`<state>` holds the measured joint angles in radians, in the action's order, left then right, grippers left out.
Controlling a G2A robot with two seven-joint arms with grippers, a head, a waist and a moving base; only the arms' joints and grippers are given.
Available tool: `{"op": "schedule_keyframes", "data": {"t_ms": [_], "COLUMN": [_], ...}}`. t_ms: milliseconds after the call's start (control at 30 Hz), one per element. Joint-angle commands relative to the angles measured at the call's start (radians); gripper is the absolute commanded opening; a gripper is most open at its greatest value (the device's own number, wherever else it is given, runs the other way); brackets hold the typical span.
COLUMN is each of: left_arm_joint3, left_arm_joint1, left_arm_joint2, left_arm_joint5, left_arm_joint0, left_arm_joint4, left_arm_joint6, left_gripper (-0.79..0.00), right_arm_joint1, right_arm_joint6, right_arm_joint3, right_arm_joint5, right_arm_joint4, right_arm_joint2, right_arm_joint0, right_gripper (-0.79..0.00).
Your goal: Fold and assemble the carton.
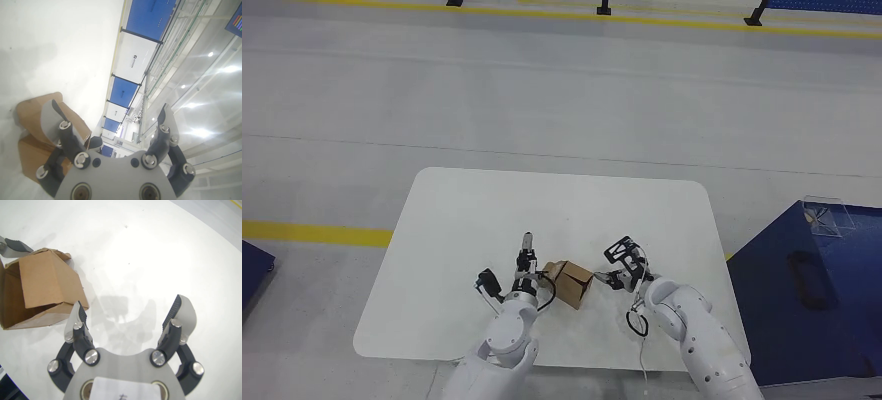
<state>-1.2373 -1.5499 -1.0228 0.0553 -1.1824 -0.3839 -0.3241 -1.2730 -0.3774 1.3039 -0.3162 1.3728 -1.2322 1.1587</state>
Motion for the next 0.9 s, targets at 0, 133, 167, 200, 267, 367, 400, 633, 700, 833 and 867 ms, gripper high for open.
{"op": "schedule_keyframes", "data": {"t_ms": [0, 133, 167, 200, 267, 367, 400, 633, 700, 833, 867], "left_arm_joint3": [-0.006, -0.048, -0.06, -0.078, -0.115, -0.154, -0.162, -0.229, -0.251, -0.273, -0.276], "left_arm_joint1": [-0.002, 0.006, 0.009, 0.011, 0.016, 0.019, 0.021, 0.023, 0.023, 0.023, 0.022], "left_arm_joint2": [0.001, 0.002, -0.001, 0.0, -0.009, -0.021, -0.03, -0.065, -0.065, -0.062, -0.061], "left_arm_joint5": [0.005, 0.015, 0.032, 0.044, 0.066, 0.059, 0.065, 0.065, 0.048, 0.032, 0.023], "left_arm_joint0": [-0.012, -0.061, -0.079, -0.099, -0.136, -0.171, -0.179, -0.231, -0.248, -0.269, -0.274], "left_arm_joint4": [-0.001, 0.047, 0.072, 0.078, 0.093, 0.105, 0.108, 0.08, 0.077, 0.088, 0.073], "left_arm_joint6": [0.007, 0.079, 0.08, 0.095, 0.108, 0.104, 0.095, 0.079, 0.08, 0.077, 0.077], "left_gripper": [0.0, 0.0, 0.0, 0.0, 0.0, 0.0, 0.0, 0.0, 0.0, 0.0, 0.0], "right_arm_joint1": [0.0, 0.0, 0.0, 0.0, 0.0, 0.0, 0.0, 0.012, 0.016, 0.018, 0.017], "right_arm_joint6": [0.003, 0.01, 0.012, 0.014, 0.018, 0.04, 0.061, 0.206, 0.196, 0.164, 0.16], "right_arm_joint3": [-0.008, -0.017, -0.02, -0.022, -0.023, -0.014, -0.004, 0.165, 0.206, 0.223, 0.213], "right_arm_joint5": [0.004, 0.009, 0.011, 0.011, 0.012, 0.036, 0.053, -0.013, -0.054, -0.086, -0.082], "right_arm_joint4": [-0.003, -0.002, -0.004, -0.004, -0.001, 0.0, 0.0, -0.063, -0.06, -0.003, 0.005], "right_arm_joint2": [0.001, -0.001, 0.0, 0.001, 0.004, 0.0, -0.005, -0.056, -0.053, -0.015, -0.006], "right_arm_joint0": [-0.006, -0.01, -0.01, -0.01, -0.01, -0.01, -0.008, 0.096, 0.13, 0.149, 0.146], "right_gripper": [0.0, 0.0, 0.0, 0.0, 0.0, 0.0, 0.0, 0.0, 0.0, 0.0, 0.0]}}
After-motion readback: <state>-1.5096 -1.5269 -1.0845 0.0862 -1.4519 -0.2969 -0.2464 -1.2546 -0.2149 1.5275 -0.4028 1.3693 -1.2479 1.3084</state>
